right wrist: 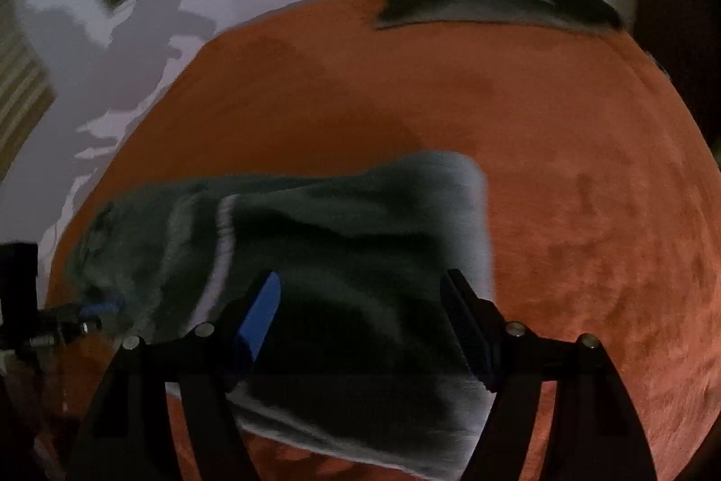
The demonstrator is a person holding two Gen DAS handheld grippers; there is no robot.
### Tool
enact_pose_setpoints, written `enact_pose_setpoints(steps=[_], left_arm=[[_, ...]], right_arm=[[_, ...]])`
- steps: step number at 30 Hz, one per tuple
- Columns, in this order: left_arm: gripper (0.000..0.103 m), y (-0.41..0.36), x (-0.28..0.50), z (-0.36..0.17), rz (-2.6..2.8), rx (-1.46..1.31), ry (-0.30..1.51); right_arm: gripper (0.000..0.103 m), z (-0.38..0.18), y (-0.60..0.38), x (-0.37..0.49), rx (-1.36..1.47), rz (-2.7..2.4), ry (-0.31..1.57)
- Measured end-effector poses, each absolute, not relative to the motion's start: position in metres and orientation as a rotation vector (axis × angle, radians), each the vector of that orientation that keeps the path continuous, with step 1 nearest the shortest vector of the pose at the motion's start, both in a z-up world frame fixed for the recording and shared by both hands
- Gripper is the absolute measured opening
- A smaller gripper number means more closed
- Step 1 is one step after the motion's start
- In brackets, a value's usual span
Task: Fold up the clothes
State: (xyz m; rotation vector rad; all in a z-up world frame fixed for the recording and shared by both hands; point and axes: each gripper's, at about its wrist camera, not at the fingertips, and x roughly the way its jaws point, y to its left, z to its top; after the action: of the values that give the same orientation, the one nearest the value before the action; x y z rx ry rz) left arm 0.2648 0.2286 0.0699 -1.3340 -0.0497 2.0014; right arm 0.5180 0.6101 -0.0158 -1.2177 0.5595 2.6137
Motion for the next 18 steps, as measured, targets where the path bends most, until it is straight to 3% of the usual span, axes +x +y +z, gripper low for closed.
enact_pose_setpoints(steps=[3, 5, 9, 13, 18], left_arm=[[0.061, 0.139, 0.242, 0.071, 2.078, -1.298, -0.48], [0.074, 0.083, 0.23, 0.061, 2.094, -1.295, -0.79], [0.075, -0.009, 0.204, 0.022, 2.112, -1.337, -1.251], [0.075, -0.026, 0.176, -0.006, 2.056, -1.354, -1.372], [0.075, -0.003, 0.132, -0.014, 2.09, -1.365, -1.28]], right_arm=[[0.073, -0.01, 0.592, 0.5, -1.213, 2.685, 0.498], [0.073, -0.014, 0.582, 0.481, -1.213, 2.725, 0.472], [0.073, -0.022, 0.557, 0.475, -1.271, 2.752, 0.549], [0.073, -0.037, 0.551, 0.462, -1.322, 2.759, 0.608], [0.073, -0.029, 0.542, 0.472, -1.339, 2.749, 0.615]])
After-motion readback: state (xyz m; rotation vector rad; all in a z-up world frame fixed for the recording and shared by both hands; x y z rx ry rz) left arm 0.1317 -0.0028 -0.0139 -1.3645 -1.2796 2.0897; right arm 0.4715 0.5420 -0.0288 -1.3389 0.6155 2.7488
